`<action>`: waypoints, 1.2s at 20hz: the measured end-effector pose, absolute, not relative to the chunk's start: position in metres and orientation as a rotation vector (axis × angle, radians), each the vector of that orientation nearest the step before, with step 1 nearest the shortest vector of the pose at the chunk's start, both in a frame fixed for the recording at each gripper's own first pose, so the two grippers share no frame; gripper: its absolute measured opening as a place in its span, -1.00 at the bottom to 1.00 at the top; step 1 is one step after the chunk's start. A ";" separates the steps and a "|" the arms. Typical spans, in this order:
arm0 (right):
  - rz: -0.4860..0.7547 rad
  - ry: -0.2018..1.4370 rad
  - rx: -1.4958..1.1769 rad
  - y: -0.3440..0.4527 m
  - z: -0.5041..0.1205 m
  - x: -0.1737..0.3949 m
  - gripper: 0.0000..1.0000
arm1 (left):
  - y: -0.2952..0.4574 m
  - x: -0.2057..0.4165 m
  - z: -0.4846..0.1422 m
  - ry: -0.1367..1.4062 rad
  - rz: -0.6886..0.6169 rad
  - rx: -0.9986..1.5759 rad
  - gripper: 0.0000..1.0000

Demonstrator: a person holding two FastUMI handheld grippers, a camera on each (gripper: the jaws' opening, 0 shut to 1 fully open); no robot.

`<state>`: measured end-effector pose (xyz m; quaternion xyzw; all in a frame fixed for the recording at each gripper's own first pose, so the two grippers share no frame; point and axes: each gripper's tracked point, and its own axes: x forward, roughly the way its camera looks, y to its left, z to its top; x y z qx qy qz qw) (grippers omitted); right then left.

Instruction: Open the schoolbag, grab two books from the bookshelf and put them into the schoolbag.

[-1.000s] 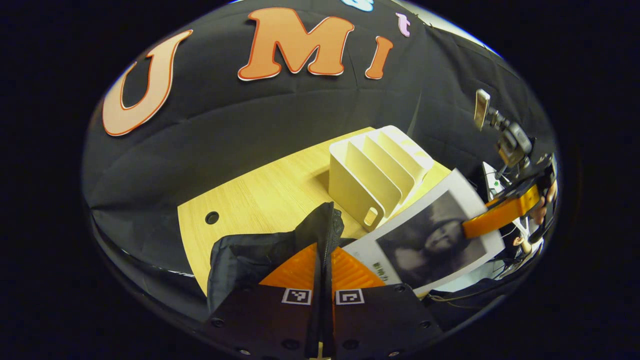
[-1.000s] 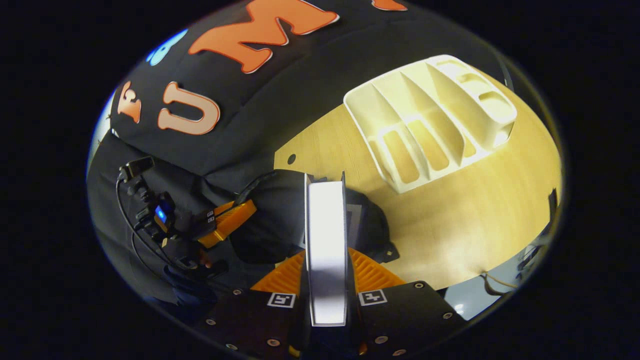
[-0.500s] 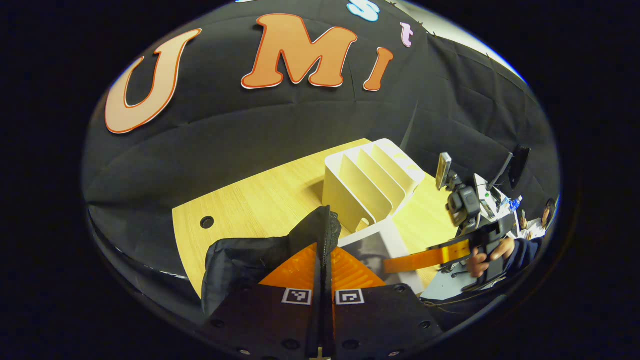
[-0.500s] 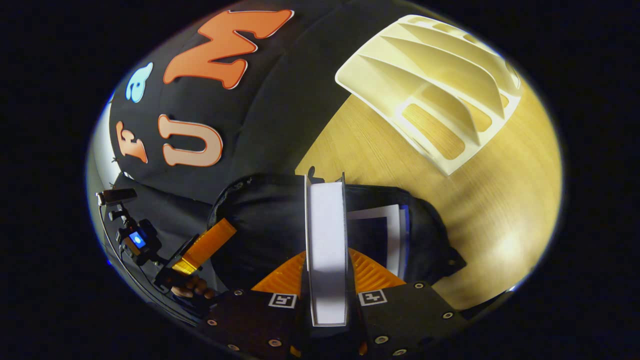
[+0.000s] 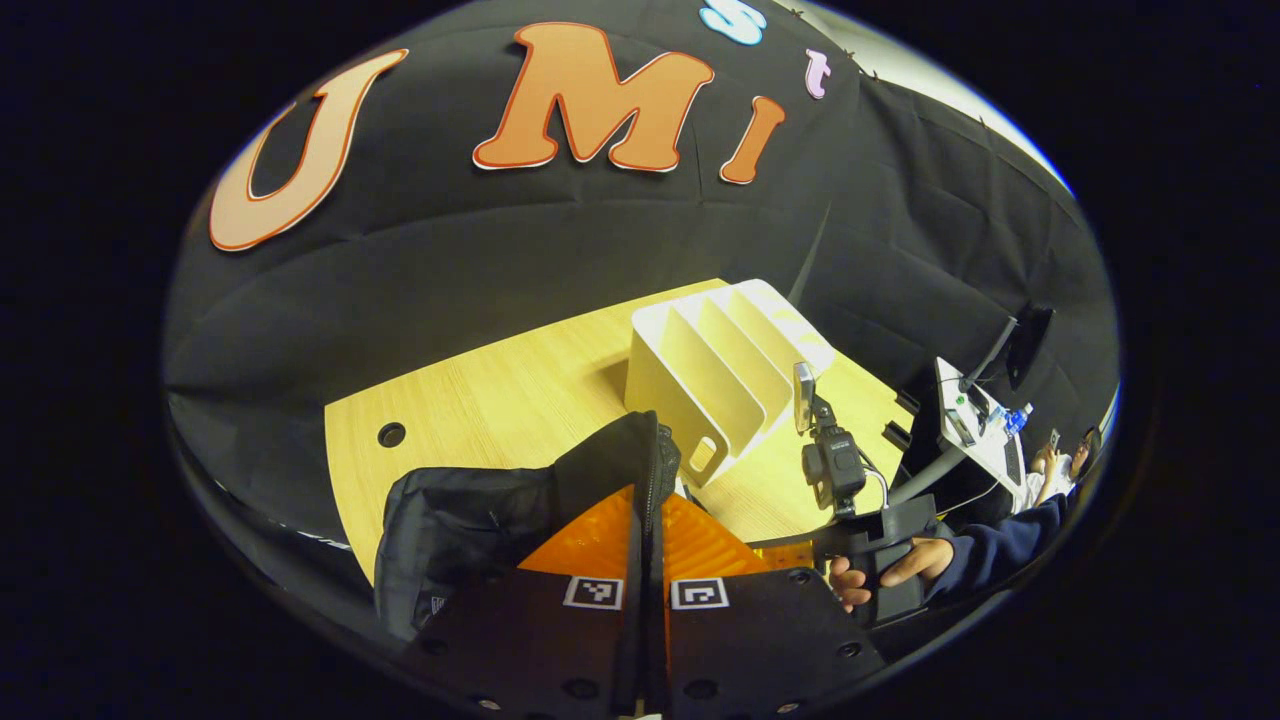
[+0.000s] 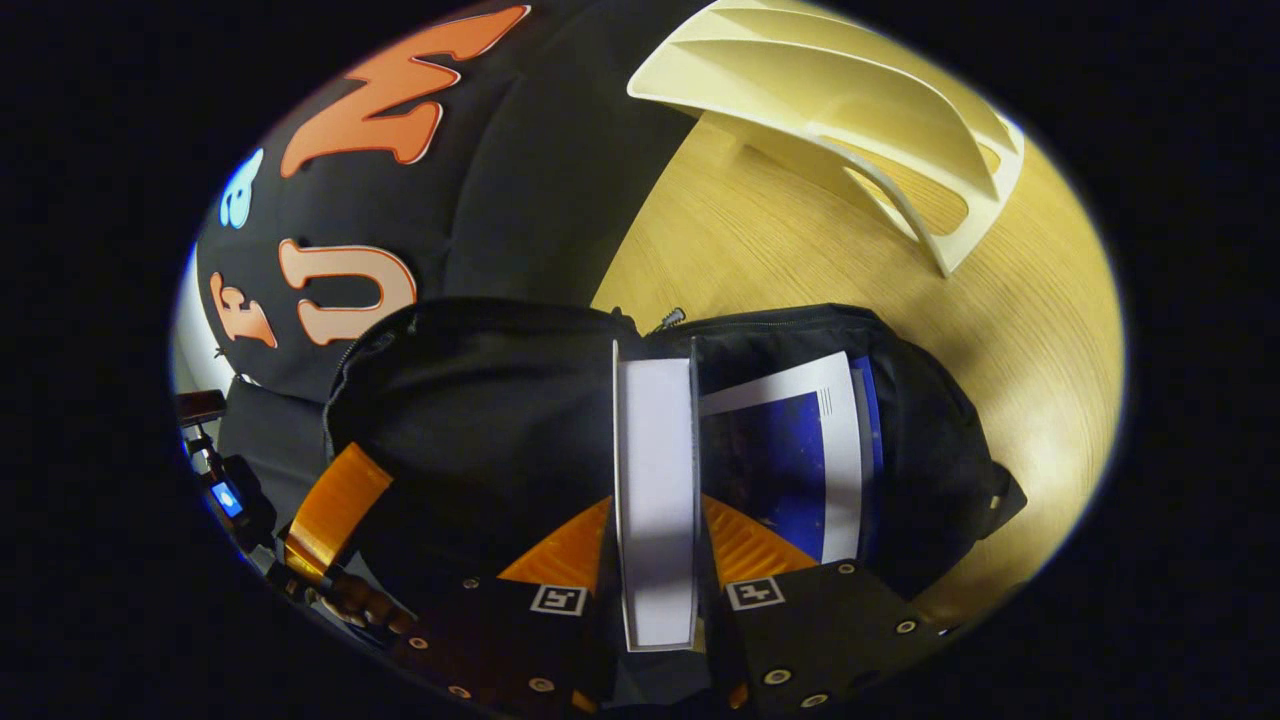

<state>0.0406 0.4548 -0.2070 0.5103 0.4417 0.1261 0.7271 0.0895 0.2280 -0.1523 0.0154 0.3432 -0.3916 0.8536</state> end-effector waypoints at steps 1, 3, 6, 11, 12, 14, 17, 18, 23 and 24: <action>0.276 0.992 1.117 0.453 -0.209 0.038 -0.24 | 0.231 0.091 -0.153 0.725 -0.807 0.034 -0.93; 0.276 1.030 1.037 0.440 -0.218 0.030 -0.14 | 0.230 0.091 -0.160 0.745 -0.774 0.018 -0.92; 0.316 1.045 0.903 0.422 -0.219 0.019 0.33 | 0.221 0.081 -0.169 0.766 -0.742 0.017 -0.76; 0.388 0.959 0.700 0.376 -0.192 0.021 0.93 | 0.185 0.055 -0.167 0.765 -0.698 -0.003 0.22; 0.388 0.938 0.666 0.359 -0.187 0.022 0.94 | 0.178 0.054 -0.165 0.765 -0.672 -0.007 0.31; 0.383 0.894 0.614 0.323 -0.174 0.021 0.95 | 0.158 0.047 -0.163 0.769 -0.638 -0.038 0.51; 0.335 0.814 0.533 0.263 -0.156 0.027 0.95 | 0.122 0.041 -0.159 0.761 -0.587 -0.064 0.77; 0.312 0.777 0.501 0.240 -0.148 0.030 0.95 | 0.109 0.040 -0.155 0.749 -0.569 -0.065 0.77; 0.210 0.573 0.340 0.126 -0.089 0.047 0.95 | 0.046 0.047 -0.120 0.605 -0.471 -0.081 0.93; 0.184 0.525 0.305 0.105 -0.071 0.051 0.94 | 0.035 0.048 -0.107 0.564 -0.443 -0.094 0.95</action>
